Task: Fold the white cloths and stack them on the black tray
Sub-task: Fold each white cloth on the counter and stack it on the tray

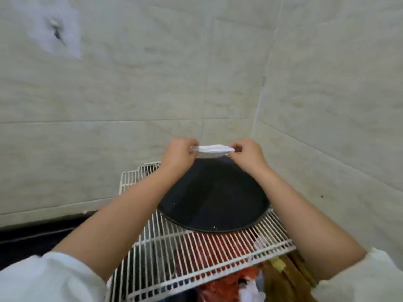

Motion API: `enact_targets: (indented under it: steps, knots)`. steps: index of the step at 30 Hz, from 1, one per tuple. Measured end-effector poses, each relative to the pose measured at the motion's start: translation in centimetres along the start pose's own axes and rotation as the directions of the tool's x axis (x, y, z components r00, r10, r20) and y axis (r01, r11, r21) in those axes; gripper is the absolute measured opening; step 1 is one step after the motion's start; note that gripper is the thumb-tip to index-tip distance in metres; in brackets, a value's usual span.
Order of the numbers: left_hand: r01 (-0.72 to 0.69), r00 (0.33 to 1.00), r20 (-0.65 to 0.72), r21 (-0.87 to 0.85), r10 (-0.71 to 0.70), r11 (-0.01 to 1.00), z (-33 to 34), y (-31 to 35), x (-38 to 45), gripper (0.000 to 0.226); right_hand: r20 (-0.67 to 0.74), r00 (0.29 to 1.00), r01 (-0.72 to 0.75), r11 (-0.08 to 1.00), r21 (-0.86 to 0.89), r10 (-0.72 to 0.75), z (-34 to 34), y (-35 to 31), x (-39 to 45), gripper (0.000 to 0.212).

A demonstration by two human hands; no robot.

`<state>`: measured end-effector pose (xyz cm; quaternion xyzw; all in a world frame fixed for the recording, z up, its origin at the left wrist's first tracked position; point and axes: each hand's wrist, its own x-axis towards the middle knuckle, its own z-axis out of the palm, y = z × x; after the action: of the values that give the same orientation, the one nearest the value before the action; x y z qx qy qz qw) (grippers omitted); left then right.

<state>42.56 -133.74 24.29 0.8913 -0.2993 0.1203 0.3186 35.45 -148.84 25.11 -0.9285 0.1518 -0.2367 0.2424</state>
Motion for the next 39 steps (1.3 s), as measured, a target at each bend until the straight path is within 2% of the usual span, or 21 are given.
enact_targets:
  steps: [2,4,7,9,12,19,21,25,30,32,39]
  knots:
    - [0.043,0.999,0.024,0.070,-0.044,0.997,2.0,-0.7,1.3,0.031,0.064,0.994,0.091,0.995,-0.048,-0.088,1.2,2.0,2.3,0.020]
    - [0.035,0.989,0.136,0.193,-0.062,0.981,4.4,-1.0,1.3,0.031,0.183,0.973,0.162,0.982,-0.097,-0.143,2.5,4.7,3.2,0.020]
    - [-0.008,0.936,0.333,0.351,-0.117,0.936,7.6,-1.1,-0.1,0.031,0.429,0.894,0.234,0.949,-0.210,-0.126,4.9,7.9,3.0,0.019]
    - [-0.019,0.911,0.385,0.406,-0.151,0.914,8.9,-1.1,-0.8,0.031,0.508,0.853,0.281,0.928,-0.244,-0.124,5.7,8.9,2.6,0.017]
    - [-0.026,0.909,0.379,0.466,-0.173,0.884,9.5,-0.8,-1.7,0.031,0.544,0.826,0.339,0.902,-0.266,-0.150,5.9,9.2,2.3,0.031]
    - [-0.023,0.918,0.342,0.556,-0.203,0.831,9.3,-0.3,-3.4,0.030,0.606,0.790,0.403,0.824,-0.398,-0.094,5.0,8.3,1.0,0.012]
    - [0.002,0.931,0.300,0.567,-0.209,0.824,8.0,-0.1,-3.6,0.032,0.597,0.792,0.436,0.799,-0.414,-0.123,4.1,6.7,0.7,0.019]
    - [0.104,0.955,0.160,0.607,-0.249,0.788,3.1,-1.1,-5.3,0.034,0.557,0.797,0.486,0.795,-0.363,-0.234,3.5,1.0,-0.8,0.034]
    - [0.289,0.937,-0.024,0.608,-0.348,0.739,-6.9,-5.7,-12.5,0.040,0.480,0.755,0.590,0.782,-0.200,-0.446,5.7,-10.1,-4.9,0.036]
    - [0.352,0.918,-0.095,0.639,-0.384,0.684,-11.5,-8.3,-16.7,0.040,0.450,0.729,0.622,0.773,-0.122,-0.516,7.2,-15.9,-7.8,0.041]
    - [0.577,0.787,-0.325,0.689,-0.525,0.439,-27.9,-16.2,-34.1,0.039,0.358,0.563,0.752,0.641,0.152,-0.745,13.2,-37.4,-20.5,0.048]
